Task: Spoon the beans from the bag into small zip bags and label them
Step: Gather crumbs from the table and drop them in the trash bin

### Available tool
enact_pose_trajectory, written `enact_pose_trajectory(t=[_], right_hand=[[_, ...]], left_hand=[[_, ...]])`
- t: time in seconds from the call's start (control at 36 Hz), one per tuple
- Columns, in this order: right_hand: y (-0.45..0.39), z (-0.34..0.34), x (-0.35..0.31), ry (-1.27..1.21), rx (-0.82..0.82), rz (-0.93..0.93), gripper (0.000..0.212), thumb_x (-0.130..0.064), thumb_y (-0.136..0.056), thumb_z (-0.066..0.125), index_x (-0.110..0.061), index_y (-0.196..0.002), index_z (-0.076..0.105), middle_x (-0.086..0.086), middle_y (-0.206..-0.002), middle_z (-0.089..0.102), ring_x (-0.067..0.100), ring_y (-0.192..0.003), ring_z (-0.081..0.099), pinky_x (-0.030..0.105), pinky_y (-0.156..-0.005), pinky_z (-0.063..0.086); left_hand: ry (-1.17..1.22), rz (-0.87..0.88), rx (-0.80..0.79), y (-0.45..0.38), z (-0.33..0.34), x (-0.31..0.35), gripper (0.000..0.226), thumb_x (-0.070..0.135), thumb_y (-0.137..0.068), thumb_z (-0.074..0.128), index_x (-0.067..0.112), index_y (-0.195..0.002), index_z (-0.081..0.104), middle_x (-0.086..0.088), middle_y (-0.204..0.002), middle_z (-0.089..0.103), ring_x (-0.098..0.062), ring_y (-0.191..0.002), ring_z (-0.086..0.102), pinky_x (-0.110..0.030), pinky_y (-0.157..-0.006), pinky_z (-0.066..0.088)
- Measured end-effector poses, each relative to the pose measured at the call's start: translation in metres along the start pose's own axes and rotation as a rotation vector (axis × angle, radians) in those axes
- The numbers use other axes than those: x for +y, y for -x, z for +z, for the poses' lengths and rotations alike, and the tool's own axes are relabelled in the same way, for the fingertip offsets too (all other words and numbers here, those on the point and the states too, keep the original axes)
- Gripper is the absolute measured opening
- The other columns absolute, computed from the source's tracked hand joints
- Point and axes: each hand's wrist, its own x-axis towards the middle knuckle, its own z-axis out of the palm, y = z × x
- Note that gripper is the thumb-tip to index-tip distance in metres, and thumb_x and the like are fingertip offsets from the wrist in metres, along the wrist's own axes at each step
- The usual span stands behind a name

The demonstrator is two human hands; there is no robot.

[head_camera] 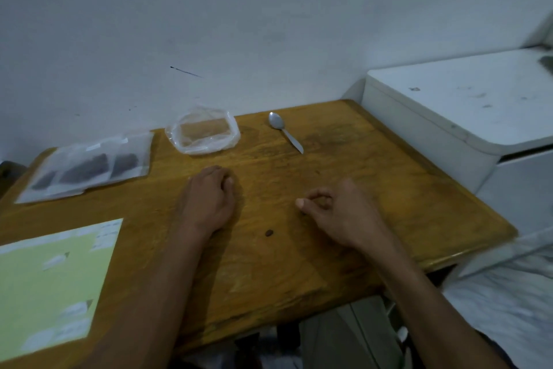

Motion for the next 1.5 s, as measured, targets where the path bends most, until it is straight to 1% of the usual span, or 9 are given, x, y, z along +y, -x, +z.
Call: enact_pose_trajectory(t=[0.22,0.39,0.5,0.64,0.92,1.0,1.14,1.31,1.5], right_hand=[[0.008,0.014,0.002,0.143,0.076,-0.041,0.025,-0.05,-0.09,0.066,-0.029,-0.096,0.077,-0.009,-0.08,0.069,0.007,-0.074,0.061,0.029,-0.067,0.052],[0.015,0.018,-0.007,0.148,0.089,0.023,0.018,-0.047,-0.091,0.065,-0.03,-0.092,0.072,-0.009,-0.087,0.07,0.006,-0.078,0.061,0.031,-0.069,0.054],[0.025,0.019,-0.015,-0.41,0.15,0.201,0.017,-0.03,-0.094,0.064,-0.023,-0.079,0.062,-0.009,-0.065,0.054,0.004,-0.056,0.047,0.021,-0.053,0.037],[0.025,0.022,-0.028,-1.084,0.071,0.445,0.021,-0.018,-0.093,0.042,-0.013,-0.079,0.056,0.002,-0.065,0.051,0.009,-0.047,0.04,0.023,-0.039,0.027],[0.033,0.04,-0.043,-0.062,0.046,-0.015,0.025,-0.044,-0.092,0.066,-0.025,-0.077,0.072,-0.023,-0.041,0.048,-0.007,-0.042,0.047,0.008,-0.04,0.033],[0.033,0.043,-0.04,-0.005,0.011,-0.088,0.02,-0.046,-0.088,0.07,-0.028,-0.091,0.077,-0.03,-0.061,0.062,-0.019,-0.063,0.057,0.004,-0.051,0.038],[0.03,0.045,-0.034,0.012,-0.048,-0.122,0.019,-0.045,-0.087,0.071,-0.032,-0.1,0.078,-0.02,-0.095,0.073,-0.01,-0.085,0.062,0.009,-0.07,0.045],[0.027,0.047,-0.03,-0.017,-0.021,-0.071,0.014,-0.046,-0.086,0.072,-0.031,-0.085,0.072,-0.018,-0.083,0.071,-0.004,-0.082,0.063,0.018,-0.069,0.048],[0.03,0.041,-0.022,-0.262,0.053,-0.021,0.022,-0.045,-0.09,0.067,-0.026,-0.079,0.065,-0.015,-0.055,0.052,-0.003,-0.05,0.048,0.015,-0.051,0.036]], left_hand=[[-0.012,0.007,0.008,0.0,-0.001,-0.002,0.034,0.026,-0.102,0.046,0.012,-0.129,0.06,-0.008,-0.128,0.062,-0.025,-0.118,0.056,-0.05,-0.105,0.044],[-0.024,0.015,0.026,0.0,0.0,-0.003,0.027,0.026,-0.101,0.044,0.013,-0.111,0.065,-0.008,-0.113,0.064,-0.026,-0.105,0.059,-0.05,-0.099,0.046],[-0.03,0.021,0.025,0.0,0.0,-0.004,0.024,0.026,-0.101,0.043,0.015,-0.104,0.064,-0.006,-0.108,0.063,-0.025,-0.101,0.058,-0.046,-0.097,0.046],[-0.036,0.027,0.004,-0.002,0.001,-0.006,0.026,0.027,-0.101,0.041,0.015,-0.106,0.063,-0.006,-0.111,0.062,-0.025,-0.106,0.057,-0.048,-0.101,0.045],[-0.03,0.025,0.002,-0.004,0.005,-0.011,0.028,0.029,-0.101,0.04,0.016,-0.109,0.064,-0.004,-0.115,0.062,-0.024,-0.113,0.055,-0.051,-0.107,0.04],[-0.021,0.029,0.02,-0.004,0.006,-0.013,0.028,0.029,-0.1,0.04,0.016,-0.107,0.064,-0.004,-0.113,0.063,-0.024,-0.111,0.056,-0.047,-0.105,0.04],[-0.004,0.061,0.049,-0.004,0.008,-0.015,0.029,0.028,-0.098,0.041,0.014,-0.104,0.065,-0.004,-0.11,0.065,-0.025,-0.108,0.057,-0.046,-0.101,0.042],[-0.007,0.047,0.048,-0.001,0.004,-0.007,0.027,0.027,-0.1,0.044,0.013,-0.112,0.064,-0.005,-0.117,0.064,-0.024,-0.111,0.057,-0.046,-0.104,0.041],[-0.022,-0.007,0.013,-0.001,0.002,-0.001,0.033,0.028,-0.101,0.046,0.014,-0.128,0.06,-0.005,-0.131,0.06,-0.024,-0.121,0.055,-0.052,-0.109,0.04]])
